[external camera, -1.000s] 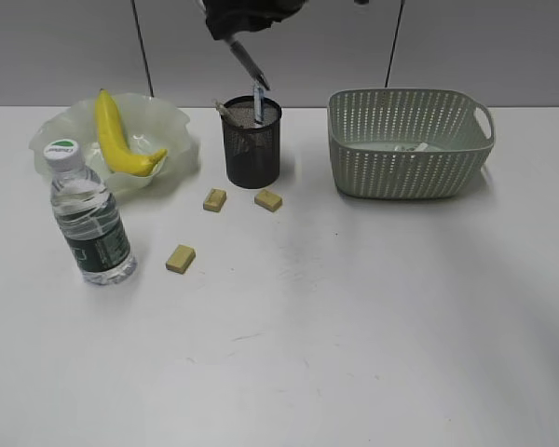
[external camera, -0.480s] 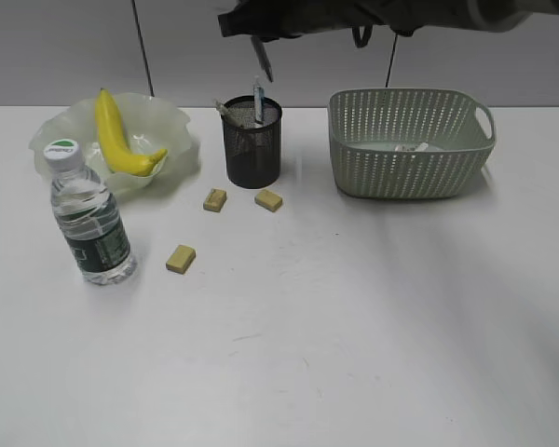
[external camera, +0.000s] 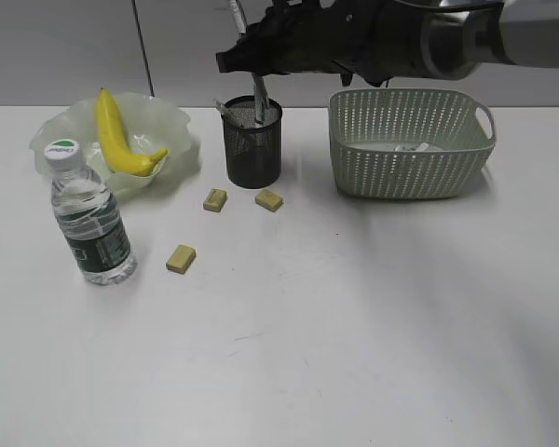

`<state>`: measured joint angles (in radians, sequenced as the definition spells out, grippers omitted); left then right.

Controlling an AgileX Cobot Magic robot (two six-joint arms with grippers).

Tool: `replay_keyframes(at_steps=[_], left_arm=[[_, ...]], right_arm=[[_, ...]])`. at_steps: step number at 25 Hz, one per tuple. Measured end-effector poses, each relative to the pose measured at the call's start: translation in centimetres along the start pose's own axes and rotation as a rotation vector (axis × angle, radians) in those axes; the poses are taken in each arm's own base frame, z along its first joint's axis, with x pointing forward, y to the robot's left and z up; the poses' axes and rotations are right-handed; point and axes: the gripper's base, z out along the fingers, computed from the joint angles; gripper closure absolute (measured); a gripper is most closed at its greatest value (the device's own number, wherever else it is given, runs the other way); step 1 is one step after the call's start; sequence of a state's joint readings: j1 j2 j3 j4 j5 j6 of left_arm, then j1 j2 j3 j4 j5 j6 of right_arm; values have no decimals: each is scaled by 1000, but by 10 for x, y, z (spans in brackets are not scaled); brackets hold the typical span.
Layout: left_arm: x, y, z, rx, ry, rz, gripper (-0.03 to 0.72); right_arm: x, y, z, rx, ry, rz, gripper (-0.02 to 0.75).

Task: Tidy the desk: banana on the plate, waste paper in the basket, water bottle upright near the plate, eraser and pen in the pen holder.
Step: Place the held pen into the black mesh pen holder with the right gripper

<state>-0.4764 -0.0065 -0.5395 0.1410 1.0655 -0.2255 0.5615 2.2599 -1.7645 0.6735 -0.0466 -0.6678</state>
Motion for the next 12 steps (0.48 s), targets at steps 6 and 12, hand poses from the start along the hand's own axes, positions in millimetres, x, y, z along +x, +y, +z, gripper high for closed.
replay_keyframes(at_steps=[6,12], left_arm=[[0,0,0,0,0,0,304],[0,0,0,0,0,0,304]], right_arm=[[12,6,9,27,-19,9,629],[29,8,19,55,-28,69,629]])
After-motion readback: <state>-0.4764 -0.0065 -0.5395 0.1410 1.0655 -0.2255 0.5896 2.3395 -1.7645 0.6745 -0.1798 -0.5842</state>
